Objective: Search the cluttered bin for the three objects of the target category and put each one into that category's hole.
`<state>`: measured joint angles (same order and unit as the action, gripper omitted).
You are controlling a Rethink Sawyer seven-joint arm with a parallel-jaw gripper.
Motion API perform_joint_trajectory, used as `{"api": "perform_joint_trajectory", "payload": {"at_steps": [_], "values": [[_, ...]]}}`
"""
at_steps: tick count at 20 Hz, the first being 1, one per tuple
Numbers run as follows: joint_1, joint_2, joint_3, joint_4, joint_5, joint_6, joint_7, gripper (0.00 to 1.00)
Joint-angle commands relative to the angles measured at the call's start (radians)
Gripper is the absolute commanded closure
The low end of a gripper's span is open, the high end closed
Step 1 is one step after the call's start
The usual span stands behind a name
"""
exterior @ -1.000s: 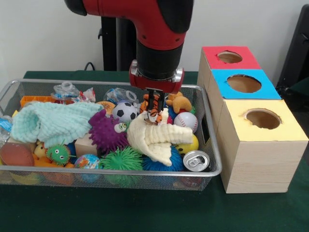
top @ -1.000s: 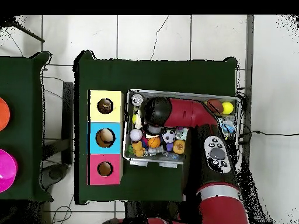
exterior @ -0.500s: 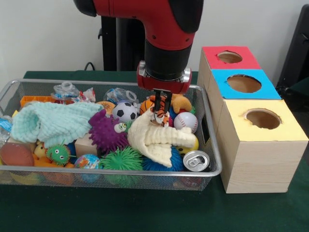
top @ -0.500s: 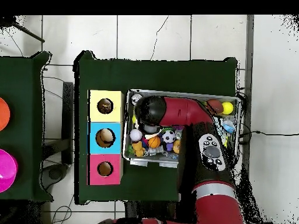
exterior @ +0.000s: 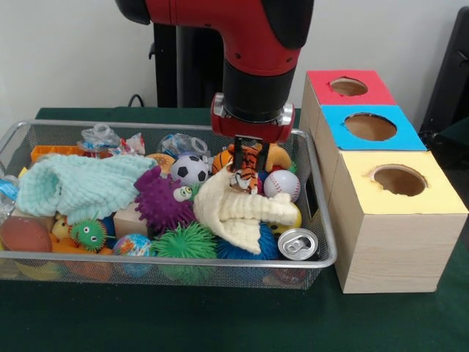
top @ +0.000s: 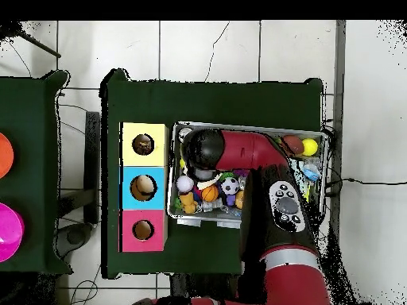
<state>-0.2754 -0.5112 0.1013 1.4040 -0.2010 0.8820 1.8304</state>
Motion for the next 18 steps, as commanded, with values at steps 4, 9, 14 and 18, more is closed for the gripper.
{"api": "perform_joint_trajectory", "payload": {"at_steps": [4,9,14,18], "values": [[-0.004,0.003,0.083,-0.011,-0.042,0.003,-0.081,0.0],[-0.007,0.013,0.096,-0.043,-0.032,0.043,-0.097,0.0],[-0.006,0.019,0.093,-0.063,-0.035,0.064,-0.102,0.0],[-0.027,0.031,0.091,-0.081,-0.059,0.062,-0.147,0.0]]}}
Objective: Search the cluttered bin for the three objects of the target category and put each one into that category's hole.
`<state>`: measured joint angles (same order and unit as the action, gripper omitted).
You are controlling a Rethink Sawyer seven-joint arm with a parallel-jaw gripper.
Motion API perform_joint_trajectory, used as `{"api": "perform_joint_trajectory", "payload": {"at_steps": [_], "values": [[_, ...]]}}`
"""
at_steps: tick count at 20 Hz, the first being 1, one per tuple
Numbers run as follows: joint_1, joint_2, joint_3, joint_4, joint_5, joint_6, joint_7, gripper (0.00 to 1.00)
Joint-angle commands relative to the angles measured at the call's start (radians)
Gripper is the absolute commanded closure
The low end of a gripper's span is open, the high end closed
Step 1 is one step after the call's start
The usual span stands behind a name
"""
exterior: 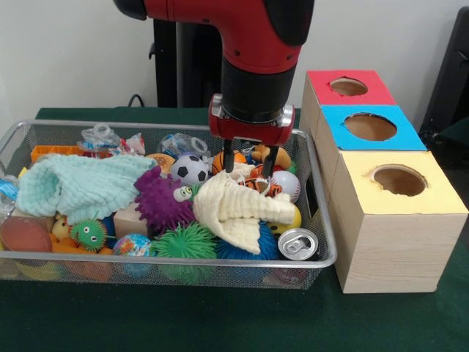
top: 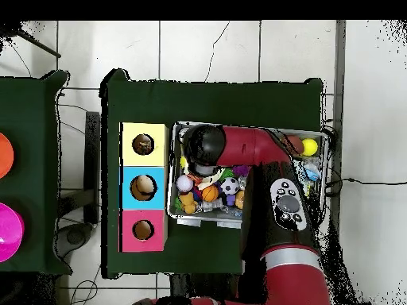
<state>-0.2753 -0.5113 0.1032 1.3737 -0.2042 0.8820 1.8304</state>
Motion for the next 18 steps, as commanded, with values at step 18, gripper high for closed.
{"api": "perform_joint_trajectory", "payload": {"at_steps": [18], "values": [[-0.065,-0.018,0.104,-0.023,-0.054,0.119,-0.205,0.0]]}}
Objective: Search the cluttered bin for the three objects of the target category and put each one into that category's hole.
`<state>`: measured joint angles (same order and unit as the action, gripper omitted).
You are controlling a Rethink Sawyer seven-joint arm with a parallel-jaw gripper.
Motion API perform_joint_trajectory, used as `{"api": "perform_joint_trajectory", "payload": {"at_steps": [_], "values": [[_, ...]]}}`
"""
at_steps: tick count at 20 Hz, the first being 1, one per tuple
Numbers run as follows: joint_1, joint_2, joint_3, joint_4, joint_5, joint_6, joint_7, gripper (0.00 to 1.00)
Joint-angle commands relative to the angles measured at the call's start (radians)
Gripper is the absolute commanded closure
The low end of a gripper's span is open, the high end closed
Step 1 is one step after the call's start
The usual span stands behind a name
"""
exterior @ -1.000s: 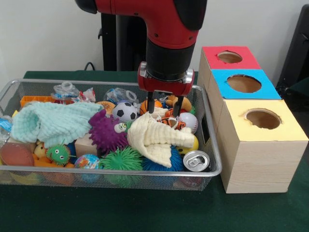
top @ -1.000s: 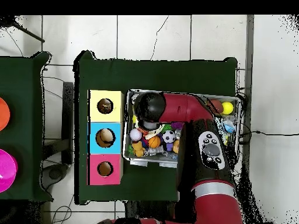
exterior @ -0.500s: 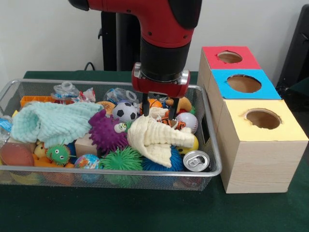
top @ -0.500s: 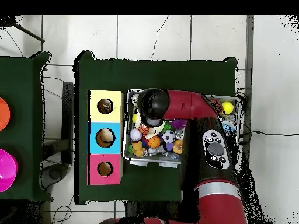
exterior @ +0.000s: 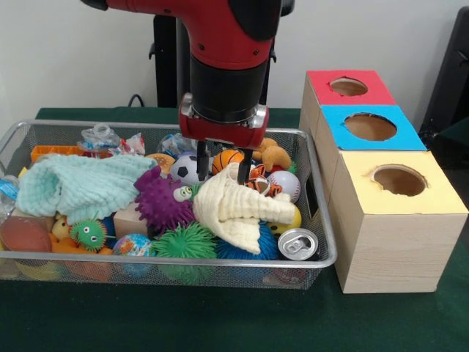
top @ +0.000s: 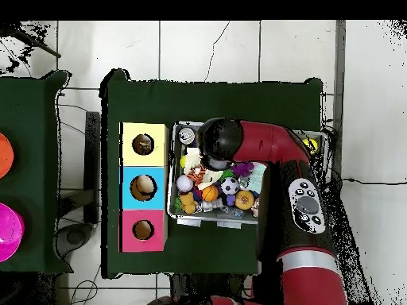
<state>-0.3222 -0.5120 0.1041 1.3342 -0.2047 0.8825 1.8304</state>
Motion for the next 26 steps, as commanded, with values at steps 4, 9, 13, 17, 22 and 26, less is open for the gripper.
{"api": "perform_joint_trajectory", "payload": {"at_steps": [4,9,13,17,22,26], "values": [[-0.031,-0.024,0.113,0.005,-0.044,0.16,-0.221,0.0],[-0.041,0.001,0.125,-0.025,-0.05,0.167,-0.228,0.0],[-0.055,0.006,0.137,-0.016,-0.058,0.152,-0.234,0.0],[-0.059,0.023,0.145,-0.028,-0.07,0.137,-0.23,0.0],[-0.068,0.045,0.148,-0.036,-0.083,0.108,-0.213,0.0],[-0.095,0.033,0.147,0.021,-0.08,0.063,-0.206,0.0]]}}
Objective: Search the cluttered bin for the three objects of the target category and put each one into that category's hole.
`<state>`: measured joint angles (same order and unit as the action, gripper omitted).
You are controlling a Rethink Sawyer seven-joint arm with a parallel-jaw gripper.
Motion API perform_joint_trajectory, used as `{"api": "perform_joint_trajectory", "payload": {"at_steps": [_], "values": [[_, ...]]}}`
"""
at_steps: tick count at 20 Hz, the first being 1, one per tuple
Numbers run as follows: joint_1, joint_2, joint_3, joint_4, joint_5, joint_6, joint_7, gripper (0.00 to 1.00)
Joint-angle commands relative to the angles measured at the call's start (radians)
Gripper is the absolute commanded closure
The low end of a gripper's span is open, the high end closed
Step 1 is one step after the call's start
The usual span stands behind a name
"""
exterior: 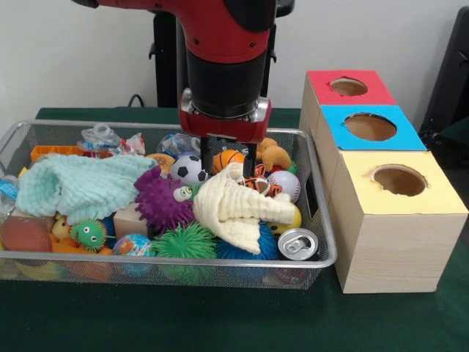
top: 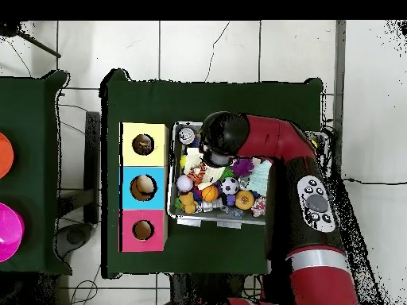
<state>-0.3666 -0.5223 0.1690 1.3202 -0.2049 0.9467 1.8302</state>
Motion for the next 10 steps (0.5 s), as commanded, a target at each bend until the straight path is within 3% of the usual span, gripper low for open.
{"api": "perform_joint_trajectory", "payload": {"at_steps": [1,10], "values": [[-0.058,0.045,0.083,0.041,-0.082,-0.011,-0.21,0.0],[-0.106,0.069,0.106,0.049,-0.1,-0.05,-0.241,0.0]]}}
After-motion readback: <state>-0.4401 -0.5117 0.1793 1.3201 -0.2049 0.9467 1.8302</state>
